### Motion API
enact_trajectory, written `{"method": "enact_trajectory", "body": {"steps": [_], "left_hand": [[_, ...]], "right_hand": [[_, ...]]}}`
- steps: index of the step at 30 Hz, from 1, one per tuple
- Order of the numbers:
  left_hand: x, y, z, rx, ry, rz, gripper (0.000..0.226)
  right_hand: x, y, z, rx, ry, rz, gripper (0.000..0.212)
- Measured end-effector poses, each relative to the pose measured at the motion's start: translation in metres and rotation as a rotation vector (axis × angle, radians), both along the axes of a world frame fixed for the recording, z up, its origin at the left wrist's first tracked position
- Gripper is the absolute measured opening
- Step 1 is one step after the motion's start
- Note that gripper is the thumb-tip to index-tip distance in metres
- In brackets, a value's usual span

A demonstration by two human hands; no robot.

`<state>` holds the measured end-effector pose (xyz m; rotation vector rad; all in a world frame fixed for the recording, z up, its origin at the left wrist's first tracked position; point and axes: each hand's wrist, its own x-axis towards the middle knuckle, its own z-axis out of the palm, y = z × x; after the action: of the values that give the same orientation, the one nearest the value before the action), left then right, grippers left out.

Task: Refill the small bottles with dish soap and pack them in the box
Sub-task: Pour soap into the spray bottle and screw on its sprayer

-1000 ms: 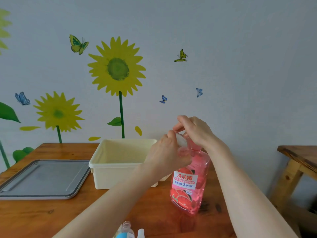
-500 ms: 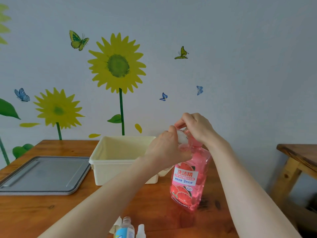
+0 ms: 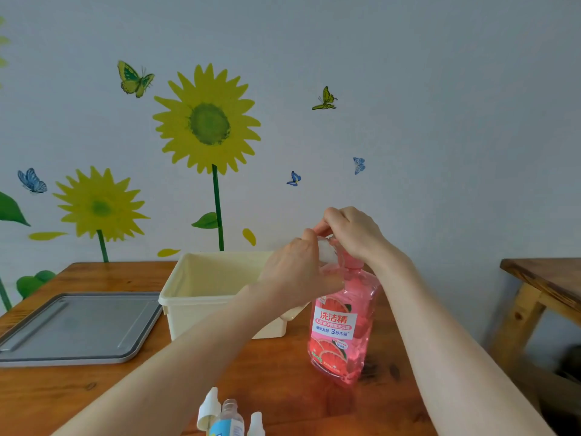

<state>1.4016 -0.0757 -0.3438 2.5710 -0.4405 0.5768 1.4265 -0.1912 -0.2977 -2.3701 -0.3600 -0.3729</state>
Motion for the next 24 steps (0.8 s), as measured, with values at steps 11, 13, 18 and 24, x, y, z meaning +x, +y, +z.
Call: {"method": "enact_trajectory", "body": {"steps": [11, 13, 18, 24], "left_hand": [[-0.001, -0.004, -0.009, -0.053, 0.003, 0.025, 0.048], [-0.002, -0.003, -0.007, -0.038, 0.012, 0.018, 0.049], [-0.001, 0.0, 0.004, -0.037, -0.015, 0.03, 0.05], [0.004, -0.004, -0.009, -0.062, 0.009, 0.027, 0.043]], "right_hand": [[0.007, -0.002, -0.012, 0.13, -0.078, 0.025, 0.045], [0.005, -0.002, -0.01, 0.118, -0.06, 0.029, 0.045], [0.005, -0.001, 0.004, 0.079, -0.049, 0.052, 0.045], [0.011, -0.003, -0.011, 0.073, -0.096, 0.005, 0.043]]}}
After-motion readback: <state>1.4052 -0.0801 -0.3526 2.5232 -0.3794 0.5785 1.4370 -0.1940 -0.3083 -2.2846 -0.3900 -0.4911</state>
